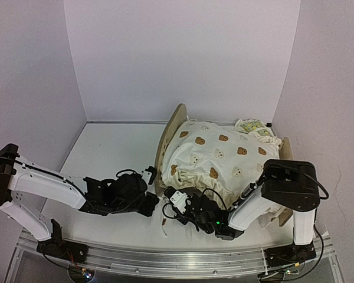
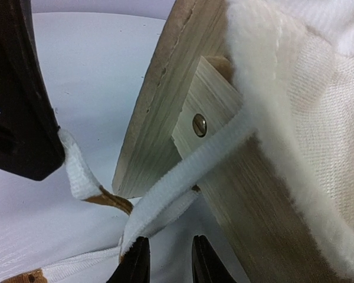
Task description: Set up the pet bed
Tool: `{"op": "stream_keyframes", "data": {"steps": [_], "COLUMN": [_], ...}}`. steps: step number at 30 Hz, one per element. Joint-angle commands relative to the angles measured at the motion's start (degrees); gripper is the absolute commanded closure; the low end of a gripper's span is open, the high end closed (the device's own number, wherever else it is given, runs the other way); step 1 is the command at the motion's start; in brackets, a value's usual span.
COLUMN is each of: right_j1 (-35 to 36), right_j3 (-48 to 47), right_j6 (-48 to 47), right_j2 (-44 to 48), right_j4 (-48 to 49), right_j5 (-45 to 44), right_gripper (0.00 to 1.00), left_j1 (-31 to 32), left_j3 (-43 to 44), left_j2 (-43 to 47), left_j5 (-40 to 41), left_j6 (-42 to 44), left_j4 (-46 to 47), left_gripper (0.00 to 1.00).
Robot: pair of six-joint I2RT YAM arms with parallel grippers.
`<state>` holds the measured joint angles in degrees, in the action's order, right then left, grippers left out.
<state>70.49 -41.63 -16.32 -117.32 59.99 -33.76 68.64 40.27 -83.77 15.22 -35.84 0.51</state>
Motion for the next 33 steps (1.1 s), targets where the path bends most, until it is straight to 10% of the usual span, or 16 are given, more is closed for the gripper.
{"op": "stream_keyframes", "data": {"steps": [1,33], "right_j1": [-1.47,-3.61], "right_j3": [0.88,-3.63], "right_j6": [1.51,1.06], "right_j2": [1.82,0.85], "right_j4": [1.62,-1.27], "right_j5": [5.03,13.10], "right_gripper": [0.74,0.69], "left_j1": [-0.76,-1.87], "left_j3": [2.44,4.63], "left_j2": [-0.24,-2.81], "left_j5": [0.97,-0.24], "left_j6": [1.10,3.57], "left_j4": [1.29,1.84], "left_gripper": [1.00,1.00]}}
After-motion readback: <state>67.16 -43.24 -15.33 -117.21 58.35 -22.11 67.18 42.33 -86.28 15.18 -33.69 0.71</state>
